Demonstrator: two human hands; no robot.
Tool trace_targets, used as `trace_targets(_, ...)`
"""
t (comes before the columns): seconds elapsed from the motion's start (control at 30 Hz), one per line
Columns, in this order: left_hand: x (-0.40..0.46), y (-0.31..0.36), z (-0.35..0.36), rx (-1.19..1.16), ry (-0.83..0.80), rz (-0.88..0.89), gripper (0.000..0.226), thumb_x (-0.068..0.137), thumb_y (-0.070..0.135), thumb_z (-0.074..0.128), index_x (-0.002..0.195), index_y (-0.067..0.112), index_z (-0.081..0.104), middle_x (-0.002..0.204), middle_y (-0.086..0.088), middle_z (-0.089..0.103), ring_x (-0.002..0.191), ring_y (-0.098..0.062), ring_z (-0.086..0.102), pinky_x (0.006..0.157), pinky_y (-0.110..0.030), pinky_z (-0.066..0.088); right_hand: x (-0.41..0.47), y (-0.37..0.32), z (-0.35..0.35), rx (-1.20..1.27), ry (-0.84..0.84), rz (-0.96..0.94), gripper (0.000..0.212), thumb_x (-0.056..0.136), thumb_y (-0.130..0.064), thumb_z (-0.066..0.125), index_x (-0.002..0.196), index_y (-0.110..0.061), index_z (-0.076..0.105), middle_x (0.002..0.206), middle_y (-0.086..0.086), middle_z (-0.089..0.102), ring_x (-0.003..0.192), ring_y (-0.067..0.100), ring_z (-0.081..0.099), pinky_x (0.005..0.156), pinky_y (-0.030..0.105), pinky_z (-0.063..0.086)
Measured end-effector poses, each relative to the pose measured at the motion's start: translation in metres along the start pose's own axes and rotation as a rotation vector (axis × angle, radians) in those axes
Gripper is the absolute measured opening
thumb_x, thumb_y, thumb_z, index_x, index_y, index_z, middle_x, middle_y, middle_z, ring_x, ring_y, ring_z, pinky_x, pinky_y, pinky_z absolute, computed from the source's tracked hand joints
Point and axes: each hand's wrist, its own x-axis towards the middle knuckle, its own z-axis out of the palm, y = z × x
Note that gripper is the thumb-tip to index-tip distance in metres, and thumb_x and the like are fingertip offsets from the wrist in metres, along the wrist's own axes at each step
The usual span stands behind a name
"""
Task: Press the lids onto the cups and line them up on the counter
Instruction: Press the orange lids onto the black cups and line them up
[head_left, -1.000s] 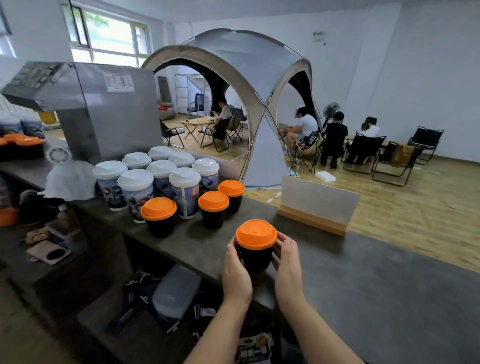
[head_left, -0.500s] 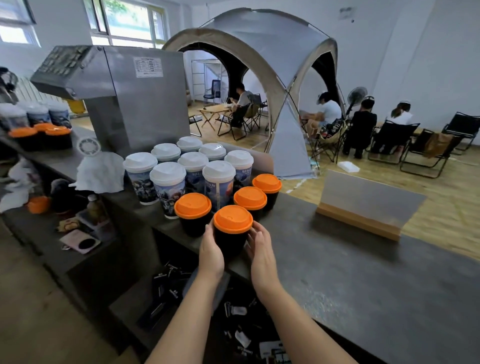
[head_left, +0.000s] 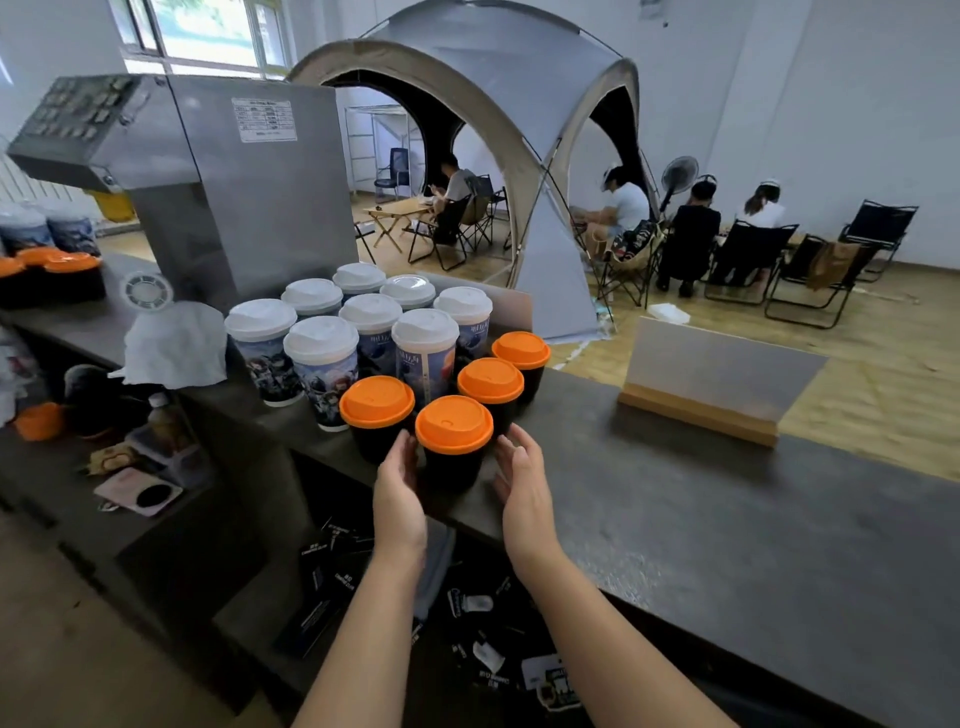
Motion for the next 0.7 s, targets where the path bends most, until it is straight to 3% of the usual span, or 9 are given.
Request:
trace_targets(0.07, -0.024, 0.006, -0.007, 0.005, 0.069, 0.032, 0.049, 0.108, 0.029, 0.018, 0.147, 0.012, 0.042, 0.145, 0.000, 0.049, 0.134, -0.013, 0.045, 0.107, -0.026, 0.032, -0.004, -0.004, -0.008, 0.039, 0.022, 0.010, 0.055, 0.087, -0.058, 0.030, 0.137, -0.035, 0.038, 0.144, -0.003, 0.046, 0.133, 0.008, 0.043, 0.115, 0.036, 0.032)
trace_targets(0.17, -0.054, 0.000, -0.015, -0.024, 0.148, 0.079, 0.052, 0.108, 0.032, 0.016, 0.141, 0.012, 0.050, 0.142, -0.006, 0.056, 0.131, -0.015, 0.051, 0.108, -0.027, 0.035, -0.010, -0.011, -0.026, 0.101, 0.054, 0.001, 0.061, 0.087, -0.054, 0.029, 0.142, -0.028, 0.036, 0.145, -0.001, 0.044, 0.133, 0.009, 0.042, 0.113, 0.030, 0.032)
trace_targets(0.27, -0.075, 0.003, 0.004, 0.024, 0.152, 0.121, 0.048, 0.107, 0.030, 0.020, 0.133, 0.016, 0.058, 0.131, -0.002, 0.064, 0.121, -0.009, 0.059, 0.107, -0.028, 0.040, -0.016, -0.021, -0.045, 0.106, 0.102, -0.029, 0.052, 0.087, -0.056, 0.031, 0.131, -0.032, 0.044, 0.140, -0.002, 0.049, 0.132, 0.009, 0.044, 0.114, 0.030, 0.032)
trace_targets(0.4, -0.083, 0.012, 0.055, 0.062, 0.014, 0.140, 0.044, 0.106, 0.026, 0.023, 0.125, 0.019, 0.062, 0.126, -0.001, 0.067, 0.116, -0.007, 0.062, 0.104, -0.026, 0.043, -0.026, -0.041, -0.080, 0.080, 0.183, -0.086, 0.049, 0.081, -0.064, 0.034, 0.117, -0.037, 0.052, 0.128, -0.007, 0.057, 0.127, 0.009, 0.051, 0.109, 0.030, 0.038)
trace_targets(0.57, -0.107, -0.005, 0.132, 0.067, -0.185, 0.138, 0.047, 0.106, 0.026, 0.023, 0.131, 0.013, 0.060, 0.125, -0.002, 0.067, 0.116, -0.008, 0.063, 0.102, -0.024, 0.045, -0.048, -0.079, -0.144, 0.099, 0.350, -0.170, 0.053, 0.077, -0.065, 0.035, 0.115, -0.035, 0.054, 0.125, -0.006, 0.061, 0.120, 0.008, 0.056, 0.100, 0.027, 0.043)
trace_targets(0.7, -0.153, -0.036, 0.195, 0.094, -0.334, 0.115, 0.041, 0.105, 0.025, 0.028, 0.117, 0.018, 0.066, 0.109, -0.001, 0.073, 0.104, -0.011, 0.067, 0.093, -0.024, 0.047, -0.078, -0.113, -0.215, 0.047, 0.545, -0.236, 0.042, 0.087, -0.047, 0.034, 0.118, -0.027, 0.054, 0.118, -0.003, 0.065, 0.107, 0.010, 0.062, 0.095, 0.028, 0.046)
